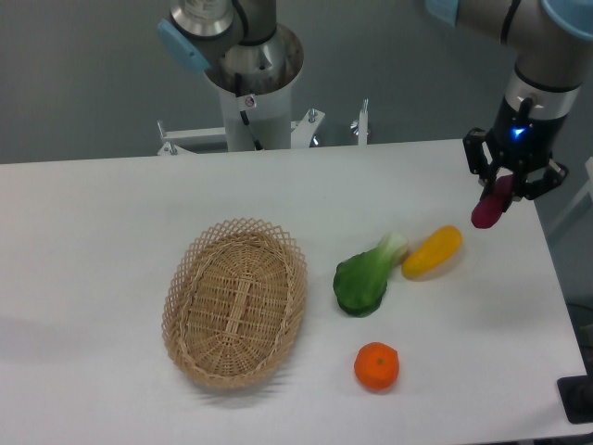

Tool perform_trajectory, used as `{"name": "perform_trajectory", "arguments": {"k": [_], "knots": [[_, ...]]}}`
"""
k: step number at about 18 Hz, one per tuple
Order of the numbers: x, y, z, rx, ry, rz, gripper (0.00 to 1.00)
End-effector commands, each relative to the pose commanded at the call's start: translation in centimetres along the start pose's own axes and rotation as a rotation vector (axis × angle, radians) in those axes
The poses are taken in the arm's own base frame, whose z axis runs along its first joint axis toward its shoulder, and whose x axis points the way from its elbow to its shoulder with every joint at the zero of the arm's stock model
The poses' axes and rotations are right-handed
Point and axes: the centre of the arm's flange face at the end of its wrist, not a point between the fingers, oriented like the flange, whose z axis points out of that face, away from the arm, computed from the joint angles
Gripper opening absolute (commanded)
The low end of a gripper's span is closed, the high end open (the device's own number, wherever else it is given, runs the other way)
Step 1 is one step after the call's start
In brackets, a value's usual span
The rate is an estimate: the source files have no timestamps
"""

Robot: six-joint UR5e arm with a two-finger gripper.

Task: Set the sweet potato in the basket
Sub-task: 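Hold the purple sweet potato in the gripper and begin moving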

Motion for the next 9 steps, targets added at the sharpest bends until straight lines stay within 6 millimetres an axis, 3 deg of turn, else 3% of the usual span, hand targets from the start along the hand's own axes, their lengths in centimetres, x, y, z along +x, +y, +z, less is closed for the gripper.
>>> {"name": "perform_trajectory", "arguments": {"k": [5, 9], "knots": [[0.5, -0.6, -0.7, 0.040, -0.002, -0.051, 0.25], [2.0, -1.9, -1.0, 0.051, 0.003, -0.099, 0.25]]}}
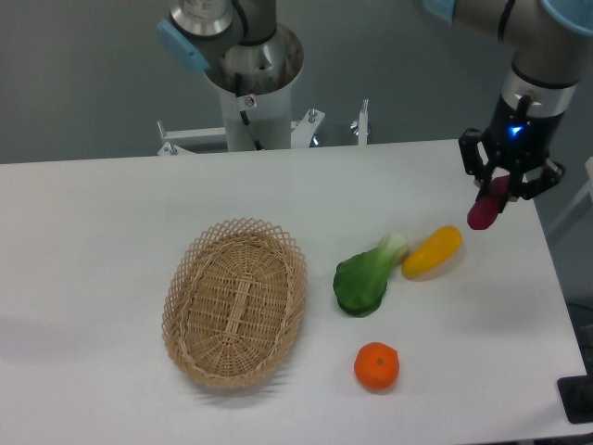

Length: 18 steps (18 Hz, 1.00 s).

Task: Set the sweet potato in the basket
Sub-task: 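Carry the sweet potato over the wicker basket and lower it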

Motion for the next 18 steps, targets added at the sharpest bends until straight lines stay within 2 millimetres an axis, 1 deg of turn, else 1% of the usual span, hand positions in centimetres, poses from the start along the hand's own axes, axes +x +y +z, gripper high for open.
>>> {"name": "perform_trajectory", "arguments": {"k": [4, 5, 6, 8, 10, 11, 13, 15, 16, 18], "knots": [[2.3, -4.3, 1.2, 0.006, 0.024, -0.065, 0.25], [3.3, -5.8, 1.7, 0.006, 0.035, -0.087, 0.25], [4.5, -7.1, 2.7, 0.000, 0.049, -0.114, 0.25], [6.3, -9.3, 3.9, 0.010, 0.036, -0.173, 0.25], [8.8, -12.1, 5.2, 0.025, 0.023, -0.202, 0.25], [10.0, -13.1, 6.0, 0.028, 0.024, -0.222, 0.25], [13.0, -15.6, 7.3, 0.037, 0.032, -0.255, 0.25], [16.2, -16.9, 10.0, 0.025, 0.061, -0.286, 0.25], [17.8, -17.5, 11.0, 0.024, 0.056, -0.281, 0.25], [21.1, -19.4, 12.8, 0.020, 0.026, -0.257, 0.25]]}}
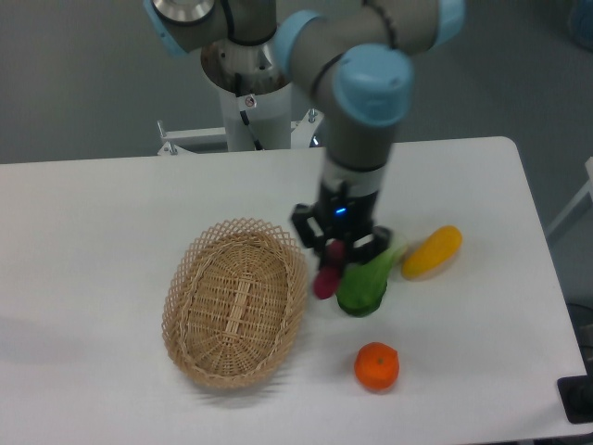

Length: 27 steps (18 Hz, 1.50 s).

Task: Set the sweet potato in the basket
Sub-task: 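Carry the sweet potato over the wicker basket and lower it, then open the gripper to release the sweet potato into the basket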

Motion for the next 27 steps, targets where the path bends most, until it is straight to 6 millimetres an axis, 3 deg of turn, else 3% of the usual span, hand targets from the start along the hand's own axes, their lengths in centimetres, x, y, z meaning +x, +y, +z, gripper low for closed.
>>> {"name": "perform_trajectory", "arguments": {"k": [4, 7, 18, 19, 20, 23, 24, 27], "knots": [[6.8, -0.8, 6.0, -0.111, -0.110, 0.025, 0.26], [8.4, -1.6, 9.1, -0.113, -0.125, 0.043, 0.26], [11.5, 0.1, 11.6, -0.164, -0.092, 0.080, 0.27], [11.5, 0.1, 11.7, -0.165, -0.092, 0.082, 0.29], [11.5, 0.0, 11.7, -0.162, -0.093, 0.082, 0.42], [11.4, -0.2, 11.2, -0.158, -0.104, 0.084, 0.95], [11.2, -0.3, 10.8, -0.157, -0.119, 0.087, 1.00], [10.4, -1.8, 9.0, -0.118, -0.147, 0.084, 1.00]]}}
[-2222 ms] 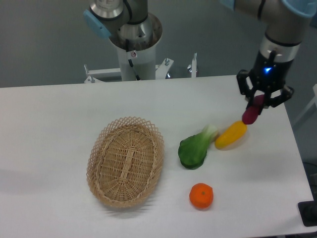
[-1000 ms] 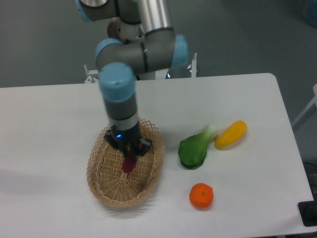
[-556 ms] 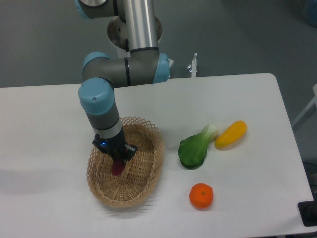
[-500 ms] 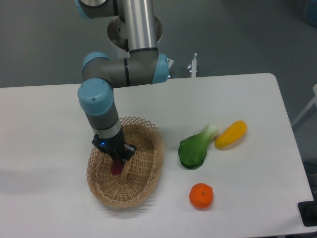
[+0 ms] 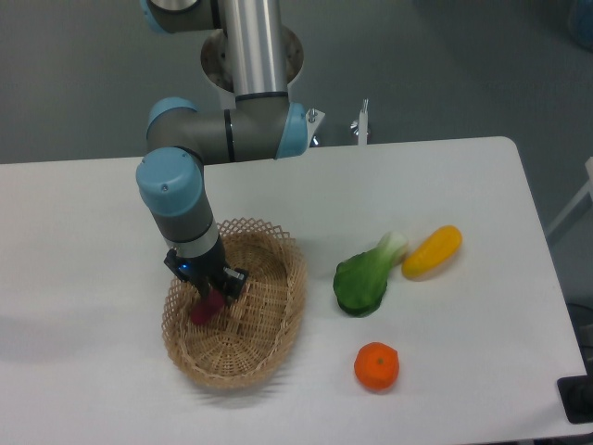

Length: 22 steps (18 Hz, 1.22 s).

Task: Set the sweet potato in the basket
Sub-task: 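Open the gripper to release the sweet potato into the basket, then raise the open gripper and move it away from the basket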

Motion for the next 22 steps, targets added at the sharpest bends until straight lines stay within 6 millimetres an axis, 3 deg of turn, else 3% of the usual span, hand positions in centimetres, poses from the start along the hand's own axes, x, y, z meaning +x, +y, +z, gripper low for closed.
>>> {"name": "perform_trajectory", "arguments": {"k": [3, 7, 8, 10, 13, 22], "knots": [[-2.5, -1.5, -2.8, 0.050, -0.039, -0.024, 1.00], [-8.4, -1.8, -6.4, 0.112, -0.099, -0.040, 1.00], [-11.9, -1.0, -7.6, 0.128, -0.125, -0.058, 1.00], [-15.6, -0.1, -9.2, 0.141, -0.152, -0.083, 1.00], [-19.7, 2.5, -9.8, 0.090, -0.147, -0.037, 1.00], [-27.5, 10.7, -12.9, -0.044, -0.033, 0.254, 1.00]]}}
